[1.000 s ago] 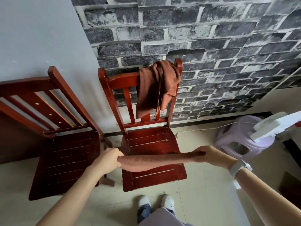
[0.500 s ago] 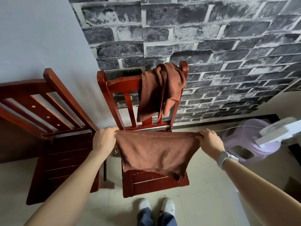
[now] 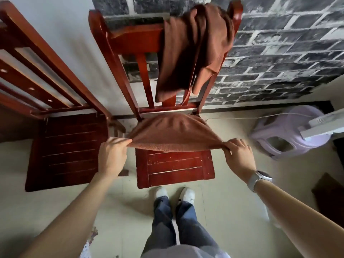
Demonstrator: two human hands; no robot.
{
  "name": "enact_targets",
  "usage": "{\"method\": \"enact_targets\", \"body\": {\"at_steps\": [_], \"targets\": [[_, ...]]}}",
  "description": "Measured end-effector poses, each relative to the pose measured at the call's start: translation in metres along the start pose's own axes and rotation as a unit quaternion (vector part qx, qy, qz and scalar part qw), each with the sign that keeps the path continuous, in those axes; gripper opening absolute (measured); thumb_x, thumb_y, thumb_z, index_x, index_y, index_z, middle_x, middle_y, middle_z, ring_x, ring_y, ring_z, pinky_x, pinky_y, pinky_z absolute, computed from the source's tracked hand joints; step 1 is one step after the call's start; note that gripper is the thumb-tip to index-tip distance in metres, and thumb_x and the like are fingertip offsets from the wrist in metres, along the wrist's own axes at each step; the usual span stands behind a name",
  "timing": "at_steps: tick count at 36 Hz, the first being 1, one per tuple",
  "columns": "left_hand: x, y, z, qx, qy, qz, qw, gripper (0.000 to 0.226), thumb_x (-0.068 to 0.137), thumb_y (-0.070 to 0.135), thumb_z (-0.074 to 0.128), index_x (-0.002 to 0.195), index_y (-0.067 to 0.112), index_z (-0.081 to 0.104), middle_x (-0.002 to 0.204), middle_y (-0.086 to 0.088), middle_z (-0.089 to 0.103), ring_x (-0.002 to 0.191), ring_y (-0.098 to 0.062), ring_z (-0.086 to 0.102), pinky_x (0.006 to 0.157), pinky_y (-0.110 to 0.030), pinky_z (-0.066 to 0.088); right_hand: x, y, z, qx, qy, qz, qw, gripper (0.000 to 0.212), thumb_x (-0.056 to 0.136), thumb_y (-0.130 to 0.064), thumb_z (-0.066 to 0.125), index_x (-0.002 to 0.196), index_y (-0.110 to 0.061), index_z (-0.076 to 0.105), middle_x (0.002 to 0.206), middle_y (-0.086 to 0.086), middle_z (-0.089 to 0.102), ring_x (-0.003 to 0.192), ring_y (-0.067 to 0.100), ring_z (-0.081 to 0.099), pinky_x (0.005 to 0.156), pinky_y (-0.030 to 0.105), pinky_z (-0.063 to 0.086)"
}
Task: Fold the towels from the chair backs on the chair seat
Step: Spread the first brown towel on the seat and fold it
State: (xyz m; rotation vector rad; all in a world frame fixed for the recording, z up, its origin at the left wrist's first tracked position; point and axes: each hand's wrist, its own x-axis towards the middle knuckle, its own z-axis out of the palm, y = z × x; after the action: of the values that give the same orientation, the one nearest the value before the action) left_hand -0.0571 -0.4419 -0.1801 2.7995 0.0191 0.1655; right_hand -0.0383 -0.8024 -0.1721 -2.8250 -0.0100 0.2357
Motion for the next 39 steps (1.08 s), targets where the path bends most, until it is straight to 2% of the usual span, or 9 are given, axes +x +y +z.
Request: {"method": "enact_targets", "body": {"at_steps": [6, 9, 12, 15, 21, 26, 32, 36, 39], "targets": [[-0.063, -0.022, 0.088, -0.004, -0.127, -0.024, 0.992, 0.033, 0.059, -0.016, 0.070, 0.084, 0.006, 0.075, 0.078, -0.012, 0.073, 0.066, -0.031, 0.066, 0.060, -0.032, 0.055, -0.034, 0.035, 0.096, -0.003, -0.180, 0.047, 0.983, 0.026, 0.089, -0.012, 0.050, 0.109, -0.014, 0.066, 0.109, 0.011, 0.061, 0.102, 0.033, 0.048, 0.086, 0.038, 0.039], [-0.096, -0.032, 0.128, 0.008, -0.231, -0.072, 0.970, 0.033, 0.068, -0.011, 0.063, 0.092, 0.009, 0.074, 0.087, -0.014, 0.073, 0.081, -0.034, 0.065, 0.070, -0.039, 0.055, -0.053, 0.048, 0.140, -0.015, -0.266, 0.071, 0.961, 0.031, 0.091, -0.009, 0.043, 0.113, -0.019, 0.063, 0.114, 0.009, 0.059, 0.109, 0.029, 0.046, 0.088, 0.035, 0.038], [-0.116, -0.040, 0.160, 0.035, -0.332, -0.111, 0.936, 0.038, 0.079, 0.000, 0.055, 0.111, 0.016, 0.068, 0.111, -0.011, 0.067, 0.106, -0.033, 0.057, 0.087, -0.041, 0.047, -0.063, 0.053, 0.171, -0.019, -0.335, 0.082, 0.938, 0.034, 0.090, -0.010, 0.042, 0.115, -0.023, 0.062, 0.121, 0.008, 0.057, 0.116, 0.027, 0.044, 0.094, 0.037, 0.038], [-0.119, -0.046, 0.181, 0.038, -0.389, -0.121, 0.912, 0.042, 0.080, 0.006, 0.052, 0.119, 0.018, 0.062, 0.123, -0.008, 0.061, 0.115, -0.031, 0.052, 0.093, -0.042, 0.044, -0.059, 0.057, 0.192, -0.011, -0.363, 0.083, 0.928, 0.038, 0.090, -0.015, 0.044, 0.126, -0.023, 0.054, 0.133, 0.005, 0.051, 0.125, 0.026, 0.040, 0.102, 0.039, 0.033], [-0.081, -0.057, 0.220, 0.007, -0.288, -0.104, 0.952, 0.032, 0.083, 0.004, 0.050, 0.112, 0.006, 0.064, 0.113, -0.018, 0.062, 0.104, -0.038, 0.056, 0.091, -0.044, 0.046, -0.011, 0.060, 0.220, 0.035, -0.291, 0.092, 0.952, 0.035, 0.089, -0.011, 0.043, 0.120, -0.015, 0.058, 0.125, 0.014, 0.054, 0.116, 0.033, 0.049, 0.099, 0.041, 0.041], [-0.020, -0.061, 0.248, 0.012, -0.196, -0.063, 0.978, 0.032, 0.084, 0.005, 0.050, 0.114, 0.003, 0.059, 0.114, -0.020, 0.055, 0.104, -0.041, 0.052, 0.089, -0.050, 0.045, 0.052, 0.052, 0.232, 0.043, -0.203, 0.076, 0.975, 0.038, 0.089, -0.006, 0.040, 0.123, -0.012, 0.055, 0.125, 0.018, 0.049, 0.117, 0.036, 0.044, 0.099, 0.041, 0.038], [0.051, -0.067, 0.281, 0.054, -0.208, -0.024, 0.976, 0.043, 0.093, 0.013, 0.043, 0.136, 0.008, 0.039, 0.148, -0.012, 0.030, 0.135, -0.036, 0.024, 0.102, -0.054, 0.030, 0.124, 0.046, 0.241, -0.032, -0.112, 0.028, 0.993, 0.039, 0.087, -0.011, 0.040, 0.125, -0.009, 0.048, 0.136, 0.017, 0.039, 0.119, 0.037, 0.036, 0.095, 0.046, 0.034], [0.083, -0.074, 0.298, 0.073, -0.233, -0.039, 0.969, 0.048, 0.098, 0.017, 0.033, 0.144, 0.012, 0.023, 0.155, -0.007, 0.014, 0.142, -0.031, 0.005, 0.110, -0.056, 0.016, 0.157, 0.048, 0.252, -0.037, -0.129, 0.027, 0.991, 0.056, 0.090, -0.013, 0.039, 0.144, -0.018, 0.025, 0.154, 0.007, 0.017, 0.138, 0.030, 0.017, 0.108, 0.049, 0.022], [0.097, -0.076, 0.303, 0.055, -0.217, -0.038, 0.974, 0.050, 0.097, 0.017, 0.037, 0.144, 0.010, 0.023, 0.150, -0.014, 0.023, 0.139, -0.034, 0.013, 0.111, -0.053, 0.017, 0.172, 0.044, 0.259, -0.020, -0.118, 0.051, 0.991, 0.056, 0.093, -0.019, 0.037, 0.146, -0.020, 0.019, 0.152, 0.007, 0.021, 0.139, 0.028, 0.017, 0.110, 0.049, 0.019]]}}
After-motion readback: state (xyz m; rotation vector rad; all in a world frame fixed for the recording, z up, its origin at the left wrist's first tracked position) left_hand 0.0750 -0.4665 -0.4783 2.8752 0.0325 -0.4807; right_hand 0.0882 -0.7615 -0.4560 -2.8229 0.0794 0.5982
